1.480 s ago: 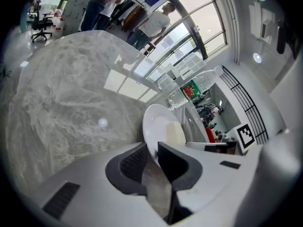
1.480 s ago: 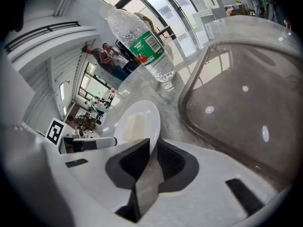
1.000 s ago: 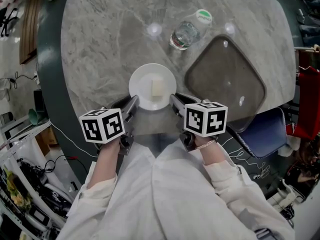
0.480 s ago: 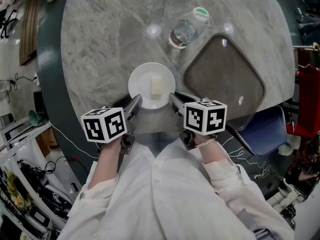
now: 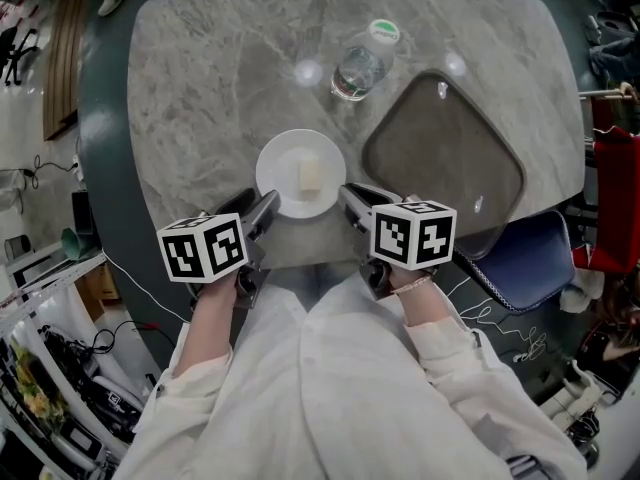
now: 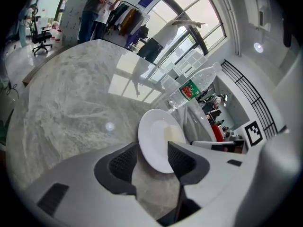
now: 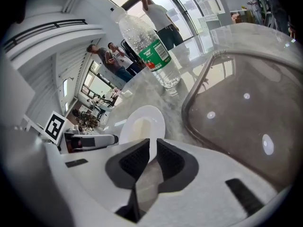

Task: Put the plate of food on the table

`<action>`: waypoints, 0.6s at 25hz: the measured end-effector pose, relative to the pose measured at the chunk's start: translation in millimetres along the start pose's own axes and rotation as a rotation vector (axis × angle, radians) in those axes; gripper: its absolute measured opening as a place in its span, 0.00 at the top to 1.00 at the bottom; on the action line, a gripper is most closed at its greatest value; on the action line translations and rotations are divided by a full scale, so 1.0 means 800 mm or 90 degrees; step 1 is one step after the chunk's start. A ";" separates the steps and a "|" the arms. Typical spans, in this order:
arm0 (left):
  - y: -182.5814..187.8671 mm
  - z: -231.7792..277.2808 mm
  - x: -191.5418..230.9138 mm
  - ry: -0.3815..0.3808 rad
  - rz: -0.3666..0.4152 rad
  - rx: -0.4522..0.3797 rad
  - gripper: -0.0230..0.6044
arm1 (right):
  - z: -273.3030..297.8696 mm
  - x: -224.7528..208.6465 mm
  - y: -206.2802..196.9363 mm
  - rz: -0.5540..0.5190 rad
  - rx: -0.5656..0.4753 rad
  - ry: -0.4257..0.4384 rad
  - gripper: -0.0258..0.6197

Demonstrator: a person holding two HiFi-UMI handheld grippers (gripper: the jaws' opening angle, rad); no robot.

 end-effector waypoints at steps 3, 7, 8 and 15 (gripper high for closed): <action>0.012 -0.011 -0.005 -0.001 0.013 -0.020 0.65 | -0.011 0.011 0.009 -0.011 -0.017 0.015 0.94; 0.034 -0.028 -0.019 -0.007 0.041 -0.058 0.65 | -0.032 0.030 0.023 -0.031 -0.045 0.044 0.94; 0.040 -0.032 -0.022 -0.009 0.048 -0.066 0.65 | -0.037 0.035 0.025 -0.036 -0.050 0.052 0.94; 0.062 -0.050 -0.063 -0.102 0.108 -0.105 0.68 | -0.066 0.073 0.035 -0.125 -0.042 0.133 0.94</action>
Point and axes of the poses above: the fingertips, and each gripper's own axes: z forward along the fingers, x to its left, y out of its top, the point moved 6 cm from there along -z, backward along the fingers, and after that the axes turned 15 degrees about z, right-handed, at the moved point
